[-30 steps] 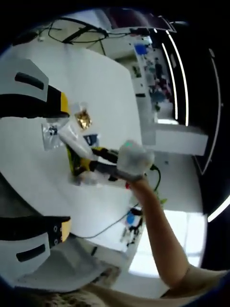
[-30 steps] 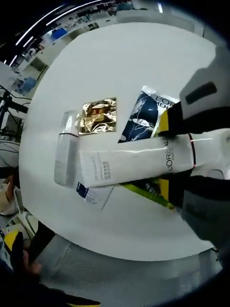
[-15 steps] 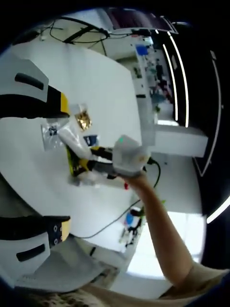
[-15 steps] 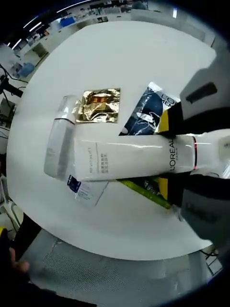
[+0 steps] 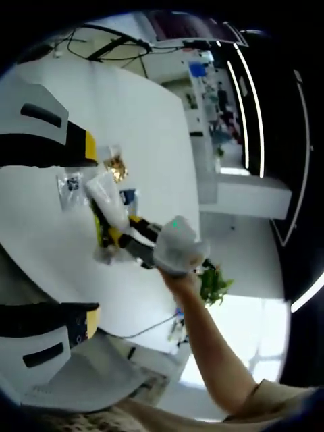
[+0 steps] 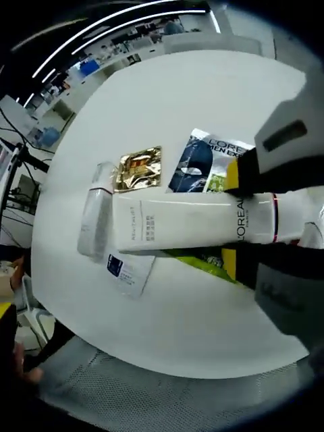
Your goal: Arrange the skincare products in the storage area until every visible bottle or jar stands upright without overlapping.
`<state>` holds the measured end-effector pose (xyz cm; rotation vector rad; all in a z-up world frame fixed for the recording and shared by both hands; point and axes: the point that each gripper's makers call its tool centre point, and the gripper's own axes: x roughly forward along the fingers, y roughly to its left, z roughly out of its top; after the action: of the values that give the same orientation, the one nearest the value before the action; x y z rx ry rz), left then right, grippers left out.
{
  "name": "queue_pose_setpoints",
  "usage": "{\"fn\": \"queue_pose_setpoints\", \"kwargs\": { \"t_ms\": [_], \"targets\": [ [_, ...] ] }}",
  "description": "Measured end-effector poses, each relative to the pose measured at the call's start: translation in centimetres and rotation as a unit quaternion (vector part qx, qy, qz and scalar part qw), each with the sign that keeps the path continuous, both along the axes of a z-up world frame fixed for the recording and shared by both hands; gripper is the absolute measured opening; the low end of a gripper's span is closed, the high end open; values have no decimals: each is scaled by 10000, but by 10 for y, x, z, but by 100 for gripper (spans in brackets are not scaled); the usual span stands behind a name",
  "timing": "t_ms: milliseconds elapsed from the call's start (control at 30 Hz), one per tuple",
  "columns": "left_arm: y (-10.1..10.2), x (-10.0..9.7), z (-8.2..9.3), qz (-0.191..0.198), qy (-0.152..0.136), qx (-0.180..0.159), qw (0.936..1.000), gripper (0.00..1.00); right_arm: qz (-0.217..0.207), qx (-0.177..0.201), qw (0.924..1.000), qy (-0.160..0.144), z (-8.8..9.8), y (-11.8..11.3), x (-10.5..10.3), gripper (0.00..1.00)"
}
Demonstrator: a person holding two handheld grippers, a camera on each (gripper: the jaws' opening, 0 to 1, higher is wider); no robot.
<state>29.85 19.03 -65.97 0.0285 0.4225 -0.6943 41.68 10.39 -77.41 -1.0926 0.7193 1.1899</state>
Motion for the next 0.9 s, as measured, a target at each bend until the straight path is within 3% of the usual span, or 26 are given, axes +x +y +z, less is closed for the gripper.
{"fn": "queue_pose_setpoints", "kwargs": {
  "t_ms": [233,533,633,767,900],
  "targets": [
    [-1,0,0,-27,1,32,10000,79,-448,693,9954,-494,28,1,-13,25],
    [1,3,0,-3,59,-144,9999,78,-1034,1506,9807,-695,64,4,-33,26],
    [2,2,8,94,129,-378,9992,78,-1205,1727,9741,-824,77,5,-38,26],
    [3,3,16,167,143,-509,9985,78,-1360,2342,9566,-1073,103,12,-45,26],
    [0,3,31,216,140,-810,9964,78,-1406,2552,9485,-1241,121,13,-55,26]
  ]
}}
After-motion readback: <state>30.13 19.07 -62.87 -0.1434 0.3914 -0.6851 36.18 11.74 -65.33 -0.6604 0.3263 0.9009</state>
